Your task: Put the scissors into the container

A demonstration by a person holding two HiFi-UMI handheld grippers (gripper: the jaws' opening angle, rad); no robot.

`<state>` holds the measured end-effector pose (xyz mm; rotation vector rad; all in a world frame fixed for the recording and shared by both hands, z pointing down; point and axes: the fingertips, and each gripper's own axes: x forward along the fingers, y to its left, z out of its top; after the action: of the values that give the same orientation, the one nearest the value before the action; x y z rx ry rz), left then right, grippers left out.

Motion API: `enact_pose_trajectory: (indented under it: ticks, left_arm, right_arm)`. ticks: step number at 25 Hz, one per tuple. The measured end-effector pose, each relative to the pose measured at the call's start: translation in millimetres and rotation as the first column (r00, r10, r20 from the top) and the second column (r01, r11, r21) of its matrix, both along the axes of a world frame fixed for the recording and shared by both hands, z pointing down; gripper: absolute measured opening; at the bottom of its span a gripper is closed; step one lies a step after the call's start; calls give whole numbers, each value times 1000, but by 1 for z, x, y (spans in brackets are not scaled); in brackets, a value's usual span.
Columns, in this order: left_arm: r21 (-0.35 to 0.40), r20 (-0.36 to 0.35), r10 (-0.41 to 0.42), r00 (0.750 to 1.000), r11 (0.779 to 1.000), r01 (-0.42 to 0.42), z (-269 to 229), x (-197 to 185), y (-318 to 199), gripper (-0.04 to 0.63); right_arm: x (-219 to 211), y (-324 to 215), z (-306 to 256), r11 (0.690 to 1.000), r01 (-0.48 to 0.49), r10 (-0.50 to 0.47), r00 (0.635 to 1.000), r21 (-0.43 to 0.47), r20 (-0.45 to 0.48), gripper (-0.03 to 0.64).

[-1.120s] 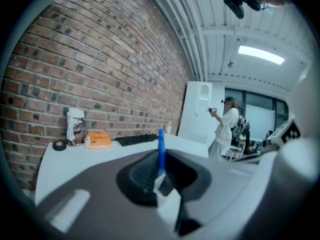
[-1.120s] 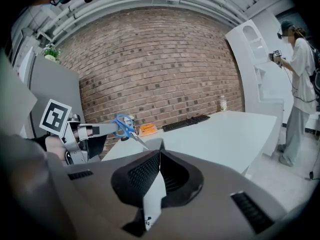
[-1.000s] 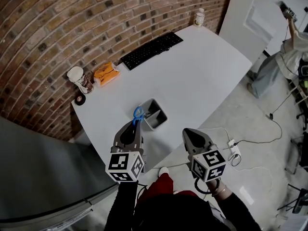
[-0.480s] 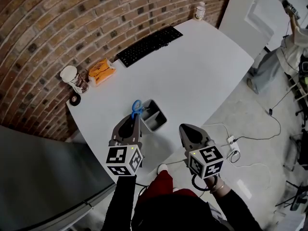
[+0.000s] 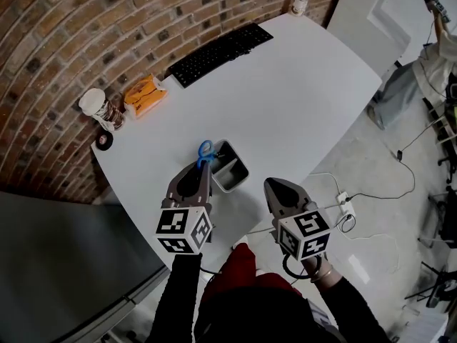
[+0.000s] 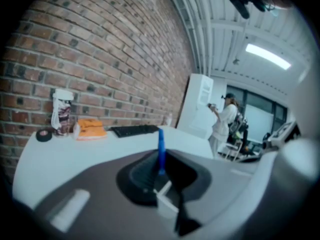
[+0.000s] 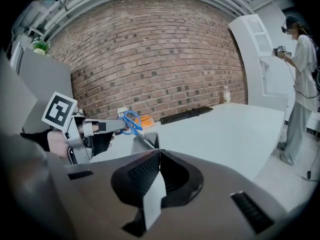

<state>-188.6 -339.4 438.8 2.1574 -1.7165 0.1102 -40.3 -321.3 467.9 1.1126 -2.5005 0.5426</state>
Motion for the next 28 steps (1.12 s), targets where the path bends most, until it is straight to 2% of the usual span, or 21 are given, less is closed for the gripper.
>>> enact_pose_trajectory:
  ticks: [19,28]
  left_arm:
    - [-84,-108,25,994,996,-34,27,2,-7,31]
    - [-99,-104,17,994,995,-28,32,2,-9,32]
  right_arm:
    - [-10,-5,13,1000,5,-6,1000,-31,-14,9]
    - [-9,-5,16,999,11,-11,1000,-37,-20,9]
